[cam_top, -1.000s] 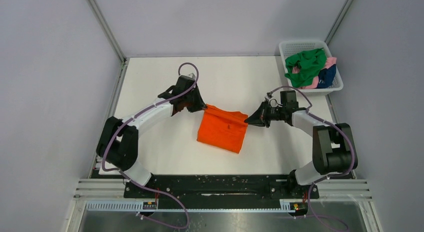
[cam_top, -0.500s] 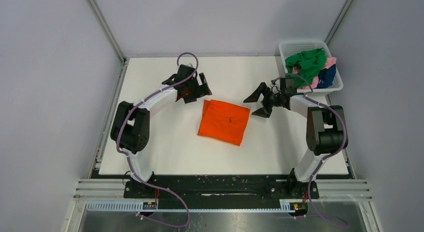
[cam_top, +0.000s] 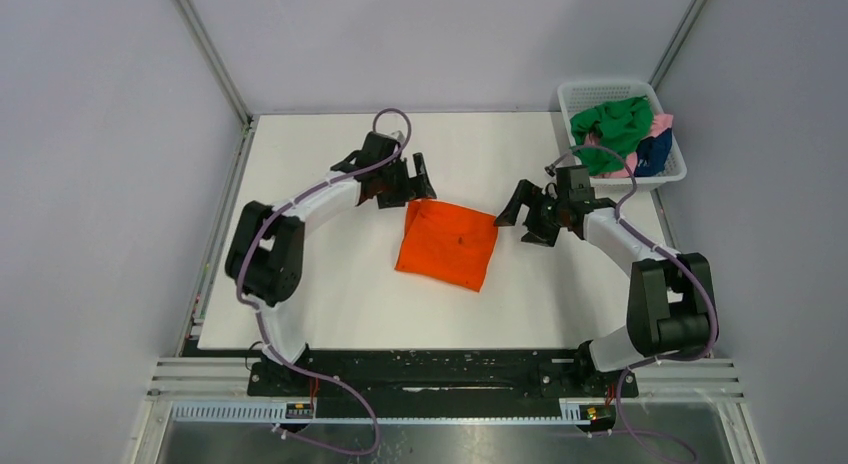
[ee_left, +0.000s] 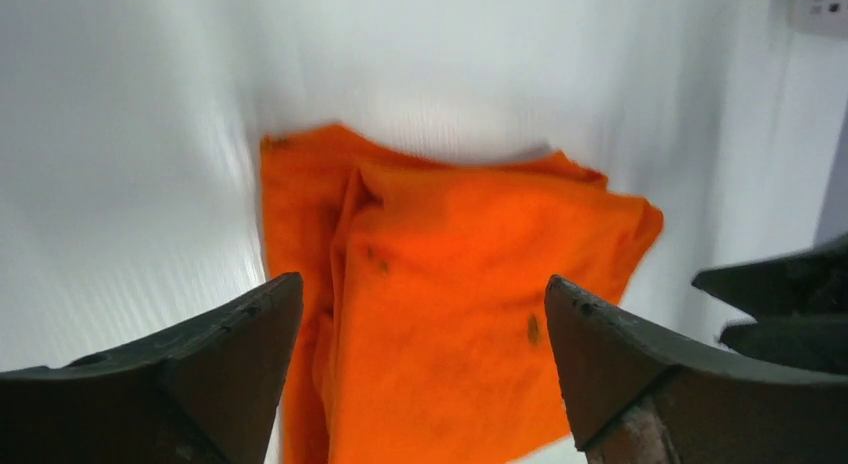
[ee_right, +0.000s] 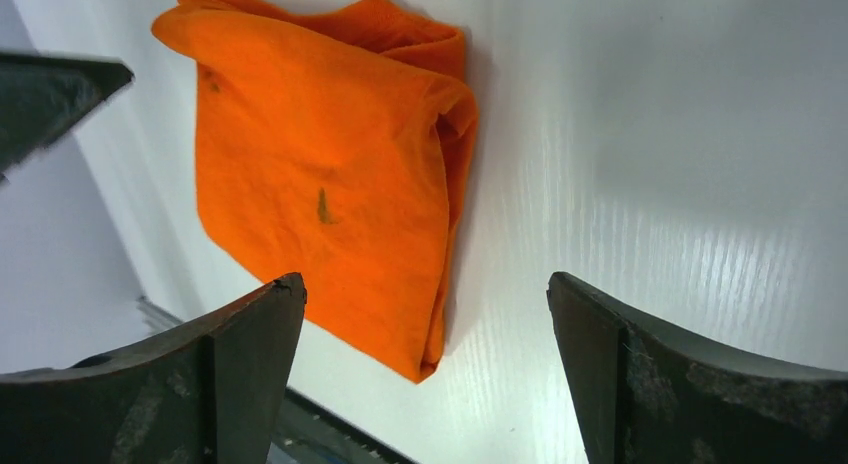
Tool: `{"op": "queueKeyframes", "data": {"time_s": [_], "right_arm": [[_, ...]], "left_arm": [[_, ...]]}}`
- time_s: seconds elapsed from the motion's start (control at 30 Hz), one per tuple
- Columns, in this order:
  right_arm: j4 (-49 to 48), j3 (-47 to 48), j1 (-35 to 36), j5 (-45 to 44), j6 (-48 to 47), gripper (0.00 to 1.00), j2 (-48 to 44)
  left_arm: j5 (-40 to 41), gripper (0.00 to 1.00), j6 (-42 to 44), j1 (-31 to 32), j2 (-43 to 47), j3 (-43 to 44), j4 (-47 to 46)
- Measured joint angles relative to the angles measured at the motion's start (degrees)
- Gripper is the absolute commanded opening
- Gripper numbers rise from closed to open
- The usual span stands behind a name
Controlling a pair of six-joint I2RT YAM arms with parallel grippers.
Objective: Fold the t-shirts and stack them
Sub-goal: Fold the long partially folded tshirt into a neat square
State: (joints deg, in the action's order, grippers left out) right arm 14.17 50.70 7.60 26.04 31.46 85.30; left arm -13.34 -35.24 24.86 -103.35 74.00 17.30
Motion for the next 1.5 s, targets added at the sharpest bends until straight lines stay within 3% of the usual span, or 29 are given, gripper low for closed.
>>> {"op": "queueKeyframes", "data": {"time_s": [0.17,0.33,0.47,0.57,0.67,0.8,1.23,1.5], "right_arm": [[-2.1,1.6,3.2,-4.2,-4.3,0.91,3.7],[-5.1,6.7,4.1,-6.0,-5.2,0.77,13.0],[-6.4,8.7,4.2,-5.9,-5.1,0.64,16.6],[-7.1,9.4,4.4,-5.5,-5.1,0.47,17.4],[-7.7,10.0,4.9,-4.6,-4.8,0.22,18.0],[-8.4,10.2,5.5,-2.6,-3.7,0.08,18.1],[-7.1,9.8,8.4,-0.8,-2.3,0.04,10.4],[-6.6,10.4,9.9,0.0,-2.3,0.04,9.5]], "left_arm": [[-0.1,0.64,4.1,0.0,-10.5,10.2,1.4],[-0.5,0.49,5.7,0.0,-15.5,12.9,3.2],[-2.1,0.25,6.1,0.0,-16.9,13.5,3.8],[-3.8,0.0,6.3,0.0,-16.9,13.5,3.9],[-5.1,0.0,6.5,0.0,-16.9,13.3,3.5],[-5.5,0.0,6.4,0.0,-14.5,10.2,2.7],[-4.9,0.0,4.5,0.0,6.1,-3.4,0.3],[0.2,0.0,3.7,-0.2,10.3,-6.9,0.3]]}}
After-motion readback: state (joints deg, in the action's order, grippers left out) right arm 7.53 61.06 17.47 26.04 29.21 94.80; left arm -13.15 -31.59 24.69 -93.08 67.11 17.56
